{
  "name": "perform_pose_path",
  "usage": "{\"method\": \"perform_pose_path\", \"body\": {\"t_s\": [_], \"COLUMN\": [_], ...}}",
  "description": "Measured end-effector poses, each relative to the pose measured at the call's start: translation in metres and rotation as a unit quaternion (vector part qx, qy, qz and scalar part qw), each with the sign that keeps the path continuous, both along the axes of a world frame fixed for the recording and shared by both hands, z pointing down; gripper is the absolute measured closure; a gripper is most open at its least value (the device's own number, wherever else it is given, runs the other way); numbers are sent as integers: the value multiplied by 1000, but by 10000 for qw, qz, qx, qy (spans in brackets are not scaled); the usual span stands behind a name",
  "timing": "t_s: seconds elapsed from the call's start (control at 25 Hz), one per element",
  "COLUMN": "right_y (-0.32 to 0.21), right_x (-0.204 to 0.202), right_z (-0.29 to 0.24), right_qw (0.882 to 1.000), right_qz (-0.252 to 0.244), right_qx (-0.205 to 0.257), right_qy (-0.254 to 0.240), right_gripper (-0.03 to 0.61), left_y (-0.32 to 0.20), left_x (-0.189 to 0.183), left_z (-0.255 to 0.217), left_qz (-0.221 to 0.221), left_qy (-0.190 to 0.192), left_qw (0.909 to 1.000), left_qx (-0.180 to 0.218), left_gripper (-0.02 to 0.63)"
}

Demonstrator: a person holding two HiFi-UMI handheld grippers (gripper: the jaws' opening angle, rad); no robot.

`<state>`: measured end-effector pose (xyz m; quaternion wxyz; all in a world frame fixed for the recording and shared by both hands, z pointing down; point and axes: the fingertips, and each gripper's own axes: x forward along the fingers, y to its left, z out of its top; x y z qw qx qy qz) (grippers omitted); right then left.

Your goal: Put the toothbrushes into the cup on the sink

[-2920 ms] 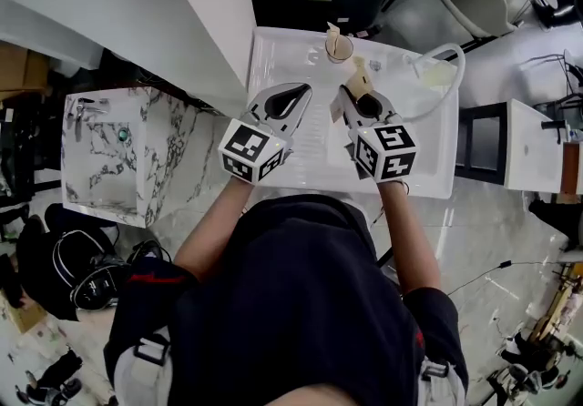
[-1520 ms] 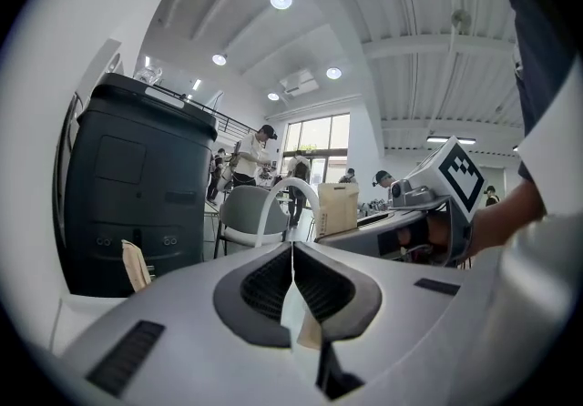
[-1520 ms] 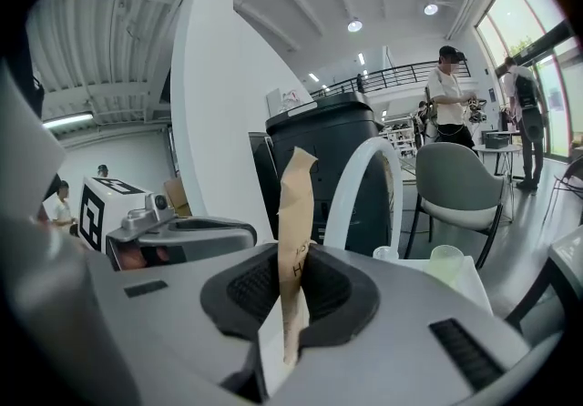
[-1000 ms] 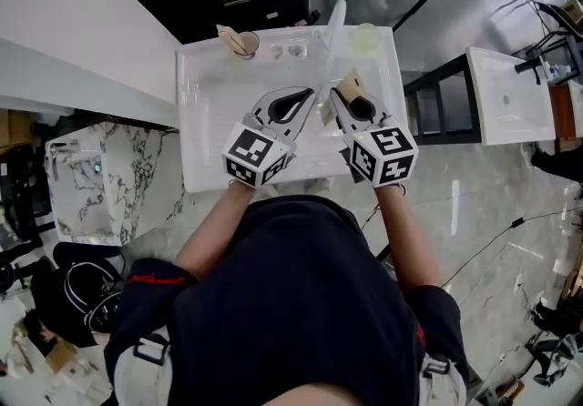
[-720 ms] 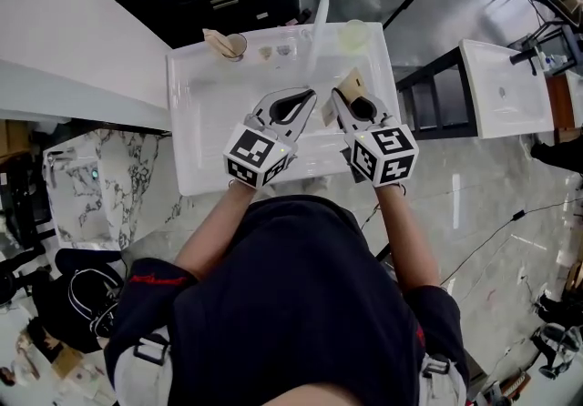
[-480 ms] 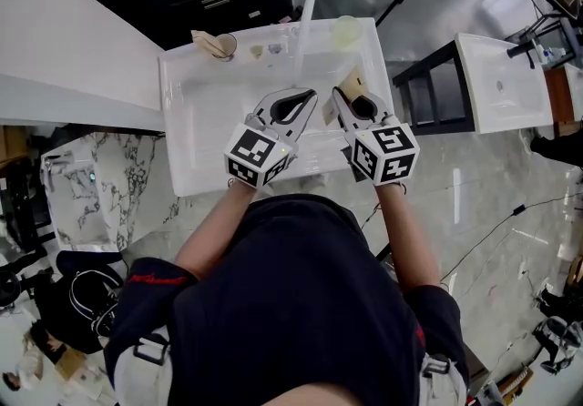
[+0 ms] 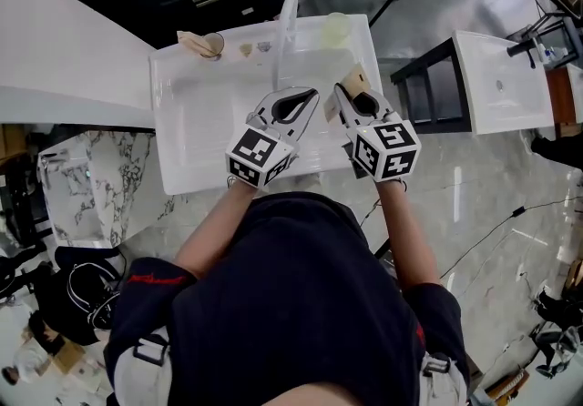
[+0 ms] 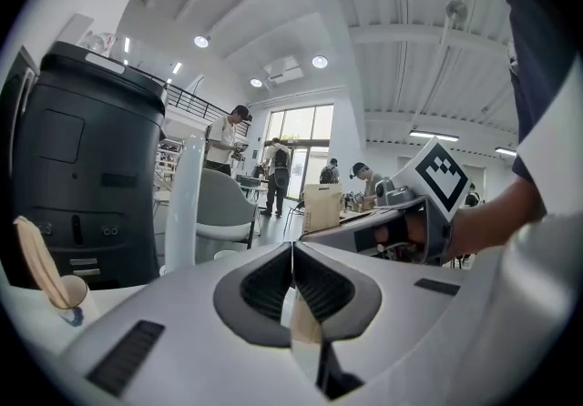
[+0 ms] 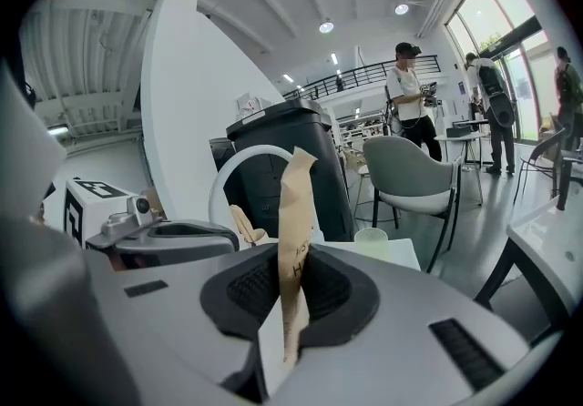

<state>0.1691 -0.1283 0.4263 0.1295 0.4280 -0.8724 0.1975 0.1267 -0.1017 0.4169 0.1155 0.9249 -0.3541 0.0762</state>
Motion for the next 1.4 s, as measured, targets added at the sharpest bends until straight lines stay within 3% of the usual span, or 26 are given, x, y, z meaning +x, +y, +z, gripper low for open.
{"method": "perform_pose_path", "body": {"t_s": [0.8,1.4], "right_y": [-43,-86], "right_x": [36,43], "right_z": [14,39], "right_qw": [9996,9984], "right_qz": [-280,-485], "right_qx": [-79,-302], "right_qy": [6,23], "right_gripper": [517,517], "left_y": [-33,-69], "left_x": [42,53], "left_z": [17,42], "left_qz": [-186,-357], "left_qy": [-54,-94], "left_qw": [9997,9985], "left_qx": [-150,-411], "left_gripper": [595,595]}}
